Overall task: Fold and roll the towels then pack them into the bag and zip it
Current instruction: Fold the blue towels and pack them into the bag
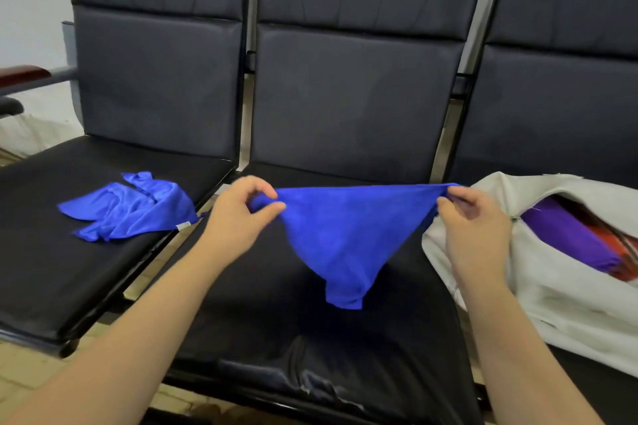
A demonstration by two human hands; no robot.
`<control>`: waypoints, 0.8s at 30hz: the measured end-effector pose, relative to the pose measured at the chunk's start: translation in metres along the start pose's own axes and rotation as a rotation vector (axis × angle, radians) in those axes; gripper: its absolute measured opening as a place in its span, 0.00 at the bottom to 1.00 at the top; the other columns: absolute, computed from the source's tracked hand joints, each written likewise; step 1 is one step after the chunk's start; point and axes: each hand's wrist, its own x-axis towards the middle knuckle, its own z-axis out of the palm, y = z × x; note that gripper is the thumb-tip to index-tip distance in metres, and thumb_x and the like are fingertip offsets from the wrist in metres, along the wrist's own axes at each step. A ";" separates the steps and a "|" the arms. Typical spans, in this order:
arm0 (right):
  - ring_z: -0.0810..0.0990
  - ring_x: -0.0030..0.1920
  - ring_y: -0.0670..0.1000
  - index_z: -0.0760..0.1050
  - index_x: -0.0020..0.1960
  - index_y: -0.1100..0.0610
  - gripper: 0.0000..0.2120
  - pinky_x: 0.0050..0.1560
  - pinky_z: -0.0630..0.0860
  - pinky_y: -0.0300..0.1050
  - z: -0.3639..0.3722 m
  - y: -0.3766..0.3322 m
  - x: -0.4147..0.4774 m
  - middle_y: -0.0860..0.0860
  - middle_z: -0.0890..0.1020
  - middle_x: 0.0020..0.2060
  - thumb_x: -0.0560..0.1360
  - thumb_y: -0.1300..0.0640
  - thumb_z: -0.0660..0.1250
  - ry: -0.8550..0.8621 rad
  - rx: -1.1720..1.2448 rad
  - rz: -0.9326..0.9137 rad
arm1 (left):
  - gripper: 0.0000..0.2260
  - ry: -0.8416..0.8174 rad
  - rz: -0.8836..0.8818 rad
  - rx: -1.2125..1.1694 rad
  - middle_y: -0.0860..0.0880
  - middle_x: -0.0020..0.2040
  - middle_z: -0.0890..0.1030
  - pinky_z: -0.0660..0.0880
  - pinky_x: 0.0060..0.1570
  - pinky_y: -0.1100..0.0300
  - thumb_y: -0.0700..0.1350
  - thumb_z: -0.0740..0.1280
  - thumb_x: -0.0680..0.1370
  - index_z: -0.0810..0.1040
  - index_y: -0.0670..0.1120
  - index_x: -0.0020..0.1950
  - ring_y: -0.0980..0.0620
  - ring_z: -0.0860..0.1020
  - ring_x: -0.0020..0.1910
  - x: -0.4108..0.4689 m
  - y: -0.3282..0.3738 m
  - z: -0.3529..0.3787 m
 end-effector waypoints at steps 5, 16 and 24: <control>0.72 0.44 0.51 0.81 0.54 0.56 0.09 0.41 0.64 0.37 0.000 0.019 0.011 0.55 0.77 0.43 0.76 0.61 0.67 -0.127 -0.549 -0.250 | 0.07 0.278 -0.090 0.015 0.51 0.42 0.78 0.72 0.45 0.69 0.39 0.71 0.74 0.78 0.51 0.47 0.56 0.76 0.42 0.008 -0.004 -0.015; 0.83 0.51 0.54 0.76 0.60 0.63 0.14 0.47 0.82 0.48 -0.012 -0.005 0.025 0.57 0.82 0.56 0.77 0.58 0.66 -0.194 0.639 0.536 | 0.07 0.087 -0.366 -0.620 0.46 0.43 0.84 0.78 0.42 0.59 0.44 0.66 0.78 0.80 0.42 0.46 0.50 0.81 0.41 0.014 0.023 -0.044; 0.66 0.30 0.48 0.67 0.30 0.53 0.17 0.34 0.68 0.41 0.027 -0.018 -0.012 0.48 0.68 0.26 0.76 0.55 0.67 -0.178 -0.043 0.162 | 0.05 -0.011 -0.619 -0.617 0.42 0.44 0.79 0.76 0.36 0.61 0.41 0.65 0.78 0.79 0.42 0.46 0.48 0.77 0.39 0.001 0.053 0.024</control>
